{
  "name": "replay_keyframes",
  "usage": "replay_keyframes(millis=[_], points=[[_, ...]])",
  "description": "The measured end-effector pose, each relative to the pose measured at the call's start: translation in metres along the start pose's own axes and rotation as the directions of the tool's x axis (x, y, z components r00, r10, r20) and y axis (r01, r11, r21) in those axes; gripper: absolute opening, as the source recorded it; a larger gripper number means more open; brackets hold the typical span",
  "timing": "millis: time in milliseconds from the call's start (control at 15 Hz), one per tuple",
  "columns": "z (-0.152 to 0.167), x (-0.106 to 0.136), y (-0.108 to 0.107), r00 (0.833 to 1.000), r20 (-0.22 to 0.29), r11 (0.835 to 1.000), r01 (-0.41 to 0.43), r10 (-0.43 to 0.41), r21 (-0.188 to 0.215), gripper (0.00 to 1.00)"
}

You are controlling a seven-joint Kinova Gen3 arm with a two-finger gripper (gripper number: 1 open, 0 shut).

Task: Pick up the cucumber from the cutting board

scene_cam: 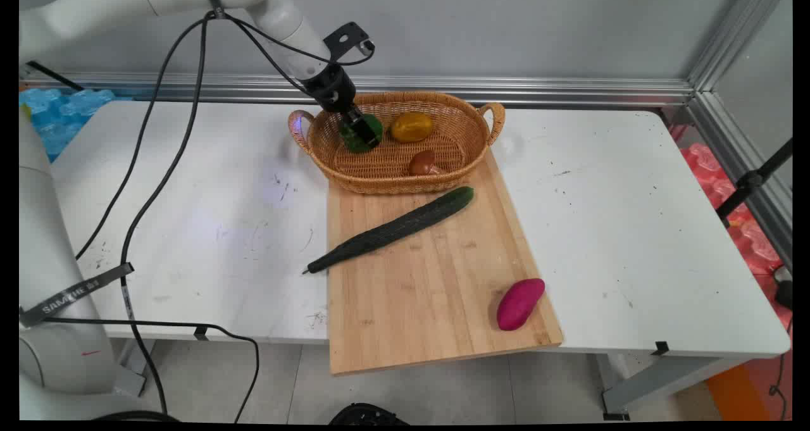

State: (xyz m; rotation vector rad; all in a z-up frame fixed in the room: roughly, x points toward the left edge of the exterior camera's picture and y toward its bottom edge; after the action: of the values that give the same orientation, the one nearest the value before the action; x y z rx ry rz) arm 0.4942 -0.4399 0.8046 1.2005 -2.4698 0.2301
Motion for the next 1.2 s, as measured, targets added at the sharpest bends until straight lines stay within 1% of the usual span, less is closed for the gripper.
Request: replay_keyframes(millis=[200,467,600,800,1067,1200], points=[[-0.017,0.001,0.005,0.999,-0.023,1.0,-0.022,0.022,-0.008,1.0],[-0.05,-0.002,0.016,0.998,-0.046,0.999,-0.049,0.049,-0.013,1.0],[-0.072,-0.007,0.025,0.996,-0.056,0.997,-0.069,0.068,-0.016,1.0],[-0.106,-0.017,0.04,0.992,-0.071,0.994,-0.109,0.107,-0.023,1.0],[-0.152,-0.04,0.063,0.984,-0.082,0.986,-0.161,0.158,-0.035,1.0],[-0.17,-0.051,0.073,0.98,-0.085,0.983,-0.181,0.177,-0.041,1.0]])
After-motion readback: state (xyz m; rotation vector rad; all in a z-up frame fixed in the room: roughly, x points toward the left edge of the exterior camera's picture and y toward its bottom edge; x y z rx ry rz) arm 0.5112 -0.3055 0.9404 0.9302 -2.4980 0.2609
